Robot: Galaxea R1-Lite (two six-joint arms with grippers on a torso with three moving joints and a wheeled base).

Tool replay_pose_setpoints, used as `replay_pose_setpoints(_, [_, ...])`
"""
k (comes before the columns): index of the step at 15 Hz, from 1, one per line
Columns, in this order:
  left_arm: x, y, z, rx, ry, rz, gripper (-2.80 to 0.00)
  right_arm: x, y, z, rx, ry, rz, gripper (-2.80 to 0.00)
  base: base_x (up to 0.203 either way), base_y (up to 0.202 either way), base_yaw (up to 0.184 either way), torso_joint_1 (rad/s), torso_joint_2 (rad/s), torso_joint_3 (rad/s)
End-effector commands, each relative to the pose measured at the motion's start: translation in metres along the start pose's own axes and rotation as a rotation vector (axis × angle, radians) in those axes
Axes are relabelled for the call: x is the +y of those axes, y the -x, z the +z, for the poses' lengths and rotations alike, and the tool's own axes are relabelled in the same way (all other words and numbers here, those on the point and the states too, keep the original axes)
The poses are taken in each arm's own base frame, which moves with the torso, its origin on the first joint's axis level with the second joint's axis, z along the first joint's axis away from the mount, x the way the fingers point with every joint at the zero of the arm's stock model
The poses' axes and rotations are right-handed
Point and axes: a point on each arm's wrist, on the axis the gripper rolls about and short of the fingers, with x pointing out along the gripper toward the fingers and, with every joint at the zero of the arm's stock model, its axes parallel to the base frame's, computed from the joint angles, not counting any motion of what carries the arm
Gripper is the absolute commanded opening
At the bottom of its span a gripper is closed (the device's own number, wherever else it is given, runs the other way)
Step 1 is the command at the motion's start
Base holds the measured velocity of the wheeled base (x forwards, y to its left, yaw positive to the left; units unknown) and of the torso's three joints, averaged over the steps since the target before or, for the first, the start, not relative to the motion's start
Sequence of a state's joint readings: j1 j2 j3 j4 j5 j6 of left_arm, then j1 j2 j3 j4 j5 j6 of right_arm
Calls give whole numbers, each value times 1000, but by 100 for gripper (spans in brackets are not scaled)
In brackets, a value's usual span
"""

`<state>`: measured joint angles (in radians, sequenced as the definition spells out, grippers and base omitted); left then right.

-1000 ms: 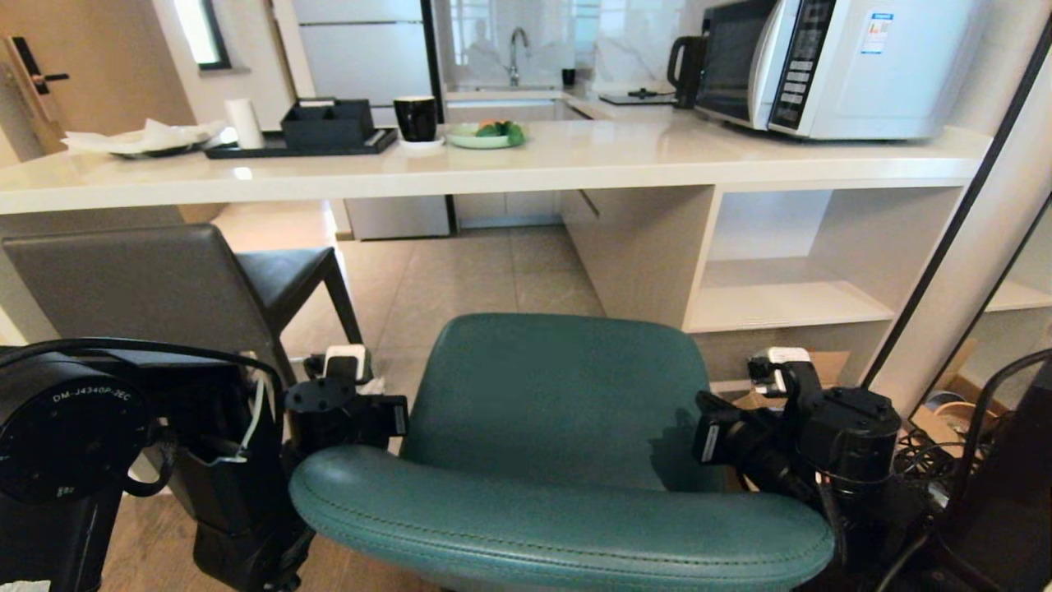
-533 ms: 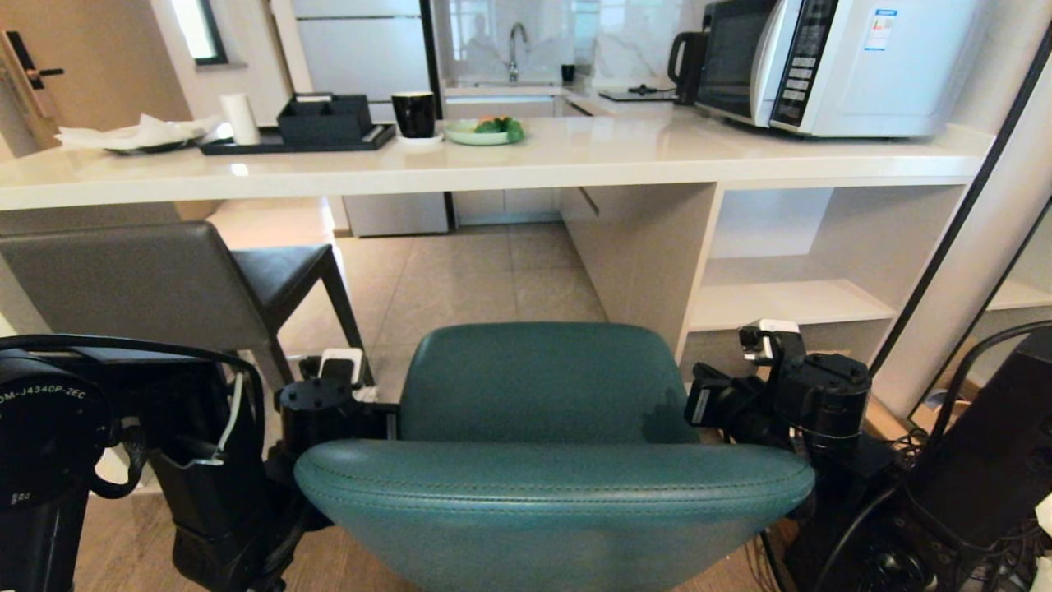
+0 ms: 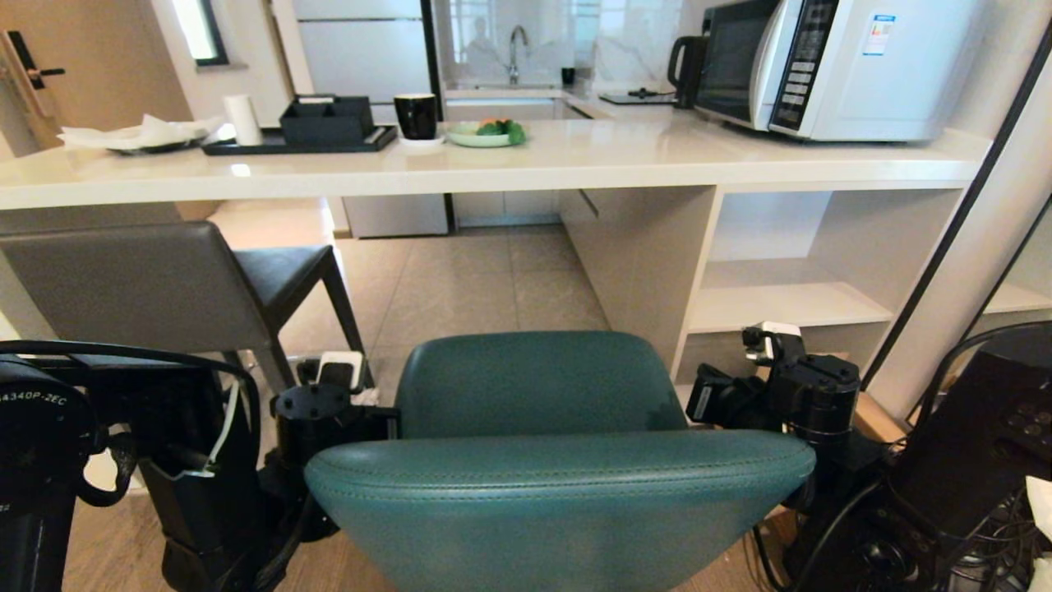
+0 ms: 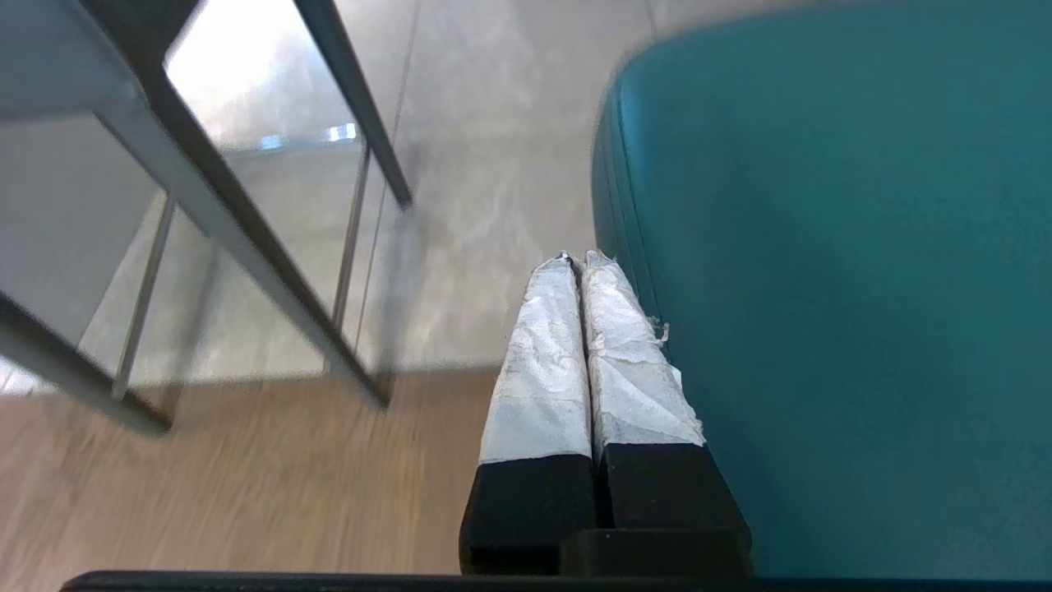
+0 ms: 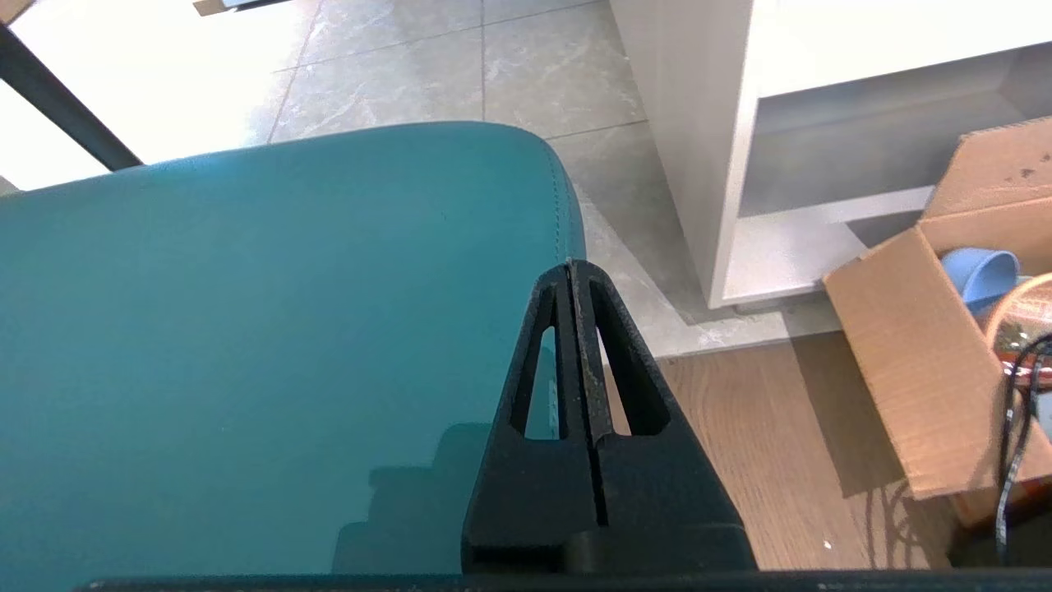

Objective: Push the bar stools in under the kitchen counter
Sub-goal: Pull the blue chair out from under the dining table

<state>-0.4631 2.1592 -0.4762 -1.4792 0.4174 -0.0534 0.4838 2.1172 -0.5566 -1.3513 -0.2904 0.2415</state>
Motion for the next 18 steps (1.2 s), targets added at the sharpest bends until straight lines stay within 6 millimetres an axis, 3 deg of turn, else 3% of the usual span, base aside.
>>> replay_pose_setpoints(1, [9, -8, 4, -33, 20, 39, -280, -2, -3, -4, 7, 1, -8, -280, 0, 0, 0, 0, 0, 0])
replay_pose_setpoints(3, [22, -19, 13, -84, 48, 96, -280, -5, -4, 1, -28, -12, -13, -280, 0, 0, 0, 0, 0, 0])
replay_pose_setpoints(8, [29, -13, 21, -102, 60, 134, -280, -5, 2, 16, -79, -29, -5, -280, 0, 0, 0, 0, 0, 0])
replay_pose_setpoints(11, [44, -17, 33, -144, 82, 209, -280, -9, 1, 36, -159, -76, -10, -280, 0, 0, 0, 0, 0, 0])
replay_pose_setpoints(15, [66, -19, 51, -209, 115, 272, -280, -35, -2, 58, -223, -97, -87, -280, 0, 0, 0, 0, 0, 0])
replay_pose_setpoints(18, [85, -14, 70, -268, 135, 307, -280, -65, 3, 77, -265, -109, -172, -280, 0, 0, 0, 0, 0, 0])
